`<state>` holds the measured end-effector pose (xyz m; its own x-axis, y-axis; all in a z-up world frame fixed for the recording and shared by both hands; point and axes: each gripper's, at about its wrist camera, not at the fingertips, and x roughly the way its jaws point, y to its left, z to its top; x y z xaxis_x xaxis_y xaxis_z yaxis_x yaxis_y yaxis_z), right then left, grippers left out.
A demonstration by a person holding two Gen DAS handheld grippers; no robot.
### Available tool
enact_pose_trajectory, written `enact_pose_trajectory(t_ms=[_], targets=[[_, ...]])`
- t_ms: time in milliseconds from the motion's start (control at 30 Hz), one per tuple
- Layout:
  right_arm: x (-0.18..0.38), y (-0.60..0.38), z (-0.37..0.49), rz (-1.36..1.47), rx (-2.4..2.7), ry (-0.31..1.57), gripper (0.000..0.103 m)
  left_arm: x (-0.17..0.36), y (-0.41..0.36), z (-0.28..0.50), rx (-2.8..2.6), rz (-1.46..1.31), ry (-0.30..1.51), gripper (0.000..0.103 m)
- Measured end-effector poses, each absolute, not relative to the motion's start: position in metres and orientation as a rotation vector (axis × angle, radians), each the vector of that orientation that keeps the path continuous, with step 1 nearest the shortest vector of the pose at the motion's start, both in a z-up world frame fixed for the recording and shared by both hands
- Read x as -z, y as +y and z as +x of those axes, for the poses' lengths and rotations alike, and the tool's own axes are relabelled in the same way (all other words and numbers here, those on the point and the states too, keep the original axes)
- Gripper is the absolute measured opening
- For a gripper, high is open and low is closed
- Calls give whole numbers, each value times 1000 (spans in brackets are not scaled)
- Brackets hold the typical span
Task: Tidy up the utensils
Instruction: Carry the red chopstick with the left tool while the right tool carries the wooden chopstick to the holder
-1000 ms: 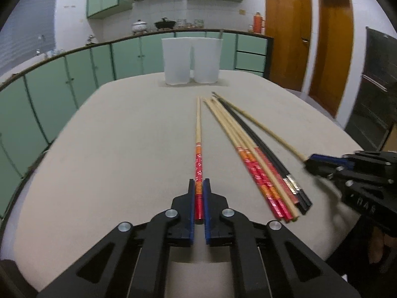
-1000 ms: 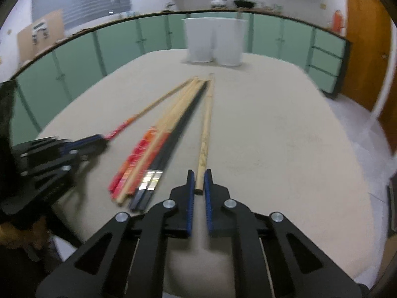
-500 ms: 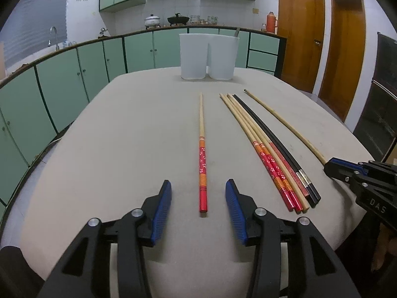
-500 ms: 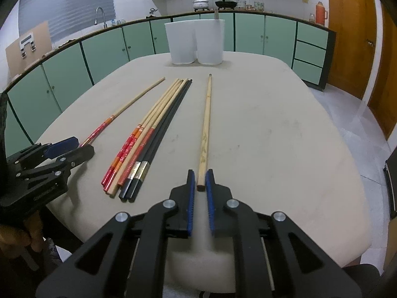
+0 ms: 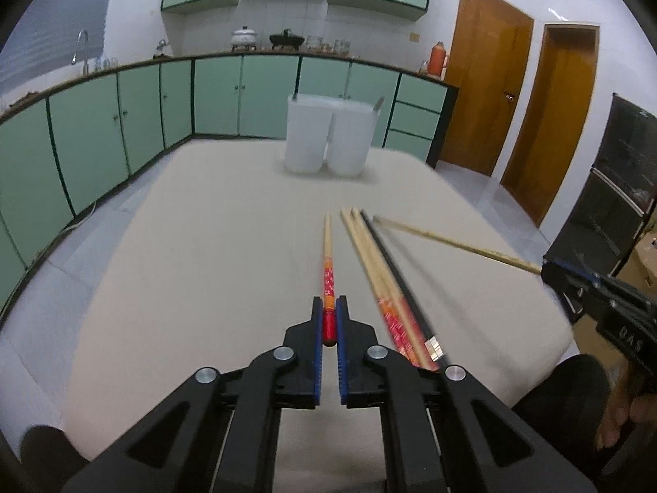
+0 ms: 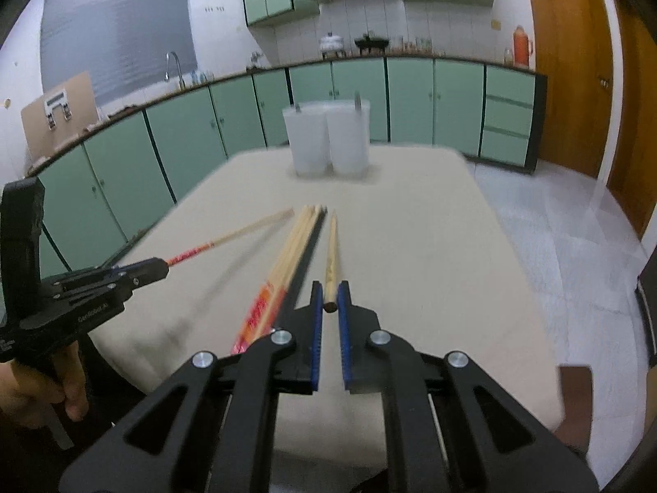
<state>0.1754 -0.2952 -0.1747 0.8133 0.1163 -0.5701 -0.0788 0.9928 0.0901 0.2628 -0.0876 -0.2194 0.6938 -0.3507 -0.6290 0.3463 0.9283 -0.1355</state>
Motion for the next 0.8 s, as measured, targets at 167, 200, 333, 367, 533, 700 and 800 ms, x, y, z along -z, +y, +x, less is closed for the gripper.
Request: enact_pose_trajectory(t_ms=[167,200,333,367,533,700,800], targets=[[125,-296,182,55,-127,543,6,178,-80,261,391,-4,661,6],[119,-296,184,55,-133,537,6,170,-78,261,392,-4,650,6],[96,-292,200,23,-164,525,6,141,-72,265,403,1,608,6],[93,-290,207,9,-169,530,6,137,-72,267,405,2,604,6],[82,-287,239,-29,-191,564,6,122,-72,290,437,0,629,6],[70,-289,269,-29,-215,609,6,110,-72,317,463,-6,667,6],[62,-294,288,-20,-224,649,6,103,-72,334,477,-4,691,6]])
